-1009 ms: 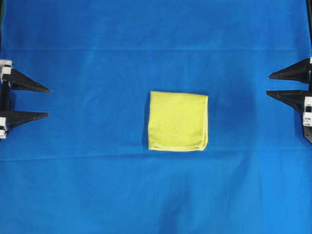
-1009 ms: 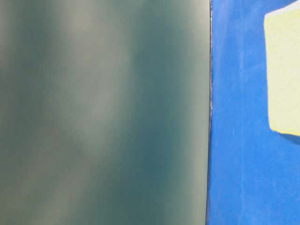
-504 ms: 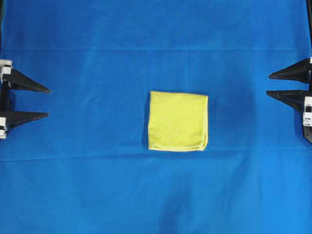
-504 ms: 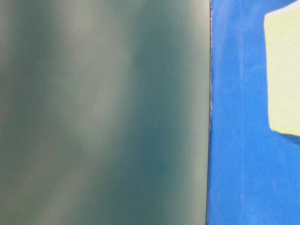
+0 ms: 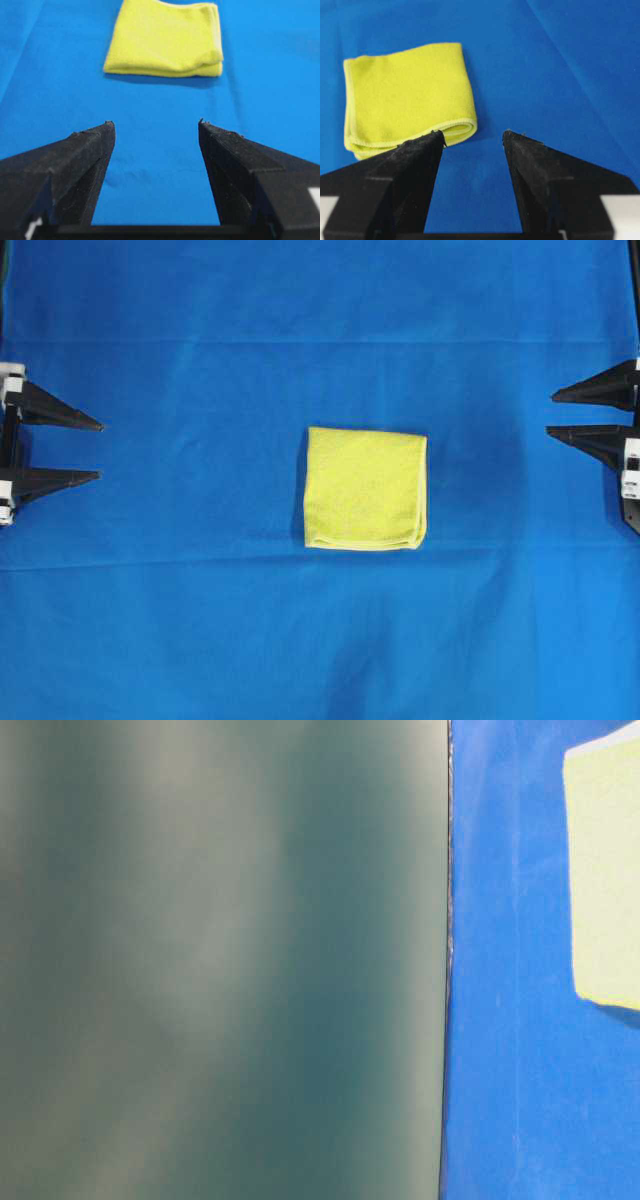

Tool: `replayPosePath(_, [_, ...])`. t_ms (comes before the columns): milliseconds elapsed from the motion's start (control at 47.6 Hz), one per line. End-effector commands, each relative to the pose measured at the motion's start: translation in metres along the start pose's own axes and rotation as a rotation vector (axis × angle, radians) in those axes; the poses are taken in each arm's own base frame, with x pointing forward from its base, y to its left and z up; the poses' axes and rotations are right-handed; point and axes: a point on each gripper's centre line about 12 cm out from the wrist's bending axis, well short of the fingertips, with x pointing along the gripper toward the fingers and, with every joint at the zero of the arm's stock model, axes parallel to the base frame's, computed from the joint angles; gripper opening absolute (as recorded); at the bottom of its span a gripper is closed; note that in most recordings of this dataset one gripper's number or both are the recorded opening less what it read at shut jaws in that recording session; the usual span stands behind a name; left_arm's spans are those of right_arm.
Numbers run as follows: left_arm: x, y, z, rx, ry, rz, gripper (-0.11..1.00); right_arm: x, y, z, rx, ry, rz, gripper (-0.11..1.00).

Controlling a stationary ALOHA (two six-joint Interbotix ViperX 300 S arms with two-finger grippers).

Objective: Fold the yellow towel.

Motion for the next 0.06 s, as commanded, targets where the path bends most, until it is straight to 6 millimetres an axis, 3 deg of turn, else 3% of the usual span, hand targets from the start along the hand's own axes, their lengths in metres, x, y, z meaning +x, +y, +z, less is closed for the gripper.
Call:
replayPosePath(0, [0.0012, 0.0005, 0.0029, -0.002, -0.003, 0.003, 0.65, 0.0011, 0.0013, 0.0045, -0.003, -0.004, 0.004, 0.57])
replayPosePath(42, [0.0012, 0.0005, 0.0029, -0.002, -0.003, 0.003, 0.65, 0.0011, 0.0013, 0.0045, -0.001, -0.004, 0.004, 0.57])
